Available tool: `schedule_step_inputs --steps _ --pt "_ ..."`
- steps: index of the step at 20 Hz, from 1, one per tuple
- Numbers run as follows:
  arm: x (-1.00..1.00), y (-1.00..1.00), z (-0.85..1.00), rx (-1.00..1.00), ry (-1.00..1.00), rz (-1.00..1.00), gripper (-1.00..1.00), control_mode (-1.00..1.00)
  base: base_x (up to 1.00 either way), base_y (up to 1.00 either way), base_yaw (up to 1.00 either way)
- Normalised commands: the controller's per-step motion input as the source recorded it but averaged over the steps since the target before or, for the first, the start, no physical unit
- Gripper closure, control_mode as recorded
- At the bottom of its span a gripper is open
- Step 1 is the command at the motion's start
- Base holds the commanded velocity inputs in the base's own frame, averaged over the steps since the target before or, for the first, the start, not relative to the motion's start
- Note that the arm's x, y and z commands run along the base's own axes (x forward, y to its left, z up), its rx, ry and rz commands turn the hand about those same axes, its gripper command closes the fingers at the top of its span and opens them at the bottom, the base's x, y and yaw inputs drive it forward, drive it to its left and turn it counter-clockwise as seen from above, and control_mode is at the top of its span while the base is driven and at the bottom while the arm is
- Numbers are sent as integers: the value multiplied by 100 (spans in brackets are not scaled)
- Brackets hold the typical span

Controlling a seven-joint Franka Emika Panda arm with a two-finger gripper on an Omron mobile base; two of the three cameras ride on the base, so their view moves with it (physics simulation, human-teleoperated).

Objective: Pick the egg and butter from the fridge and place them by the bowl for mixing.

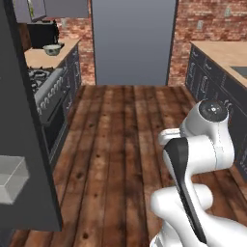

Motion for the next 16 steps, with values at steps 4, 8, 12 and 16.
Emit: schedule_step_inputs --steps 4,8,12,16 --pt "0 0 0 0 0 0 100 100 100 -42 -16" --pt "0 0 0 0 0 0 100 100 100 -33 -15" --pt "0 0 0 0 0 0 100 100 100 -5 -16" --pt "0 0 0 0 0 0 100 100 100 0 -6"
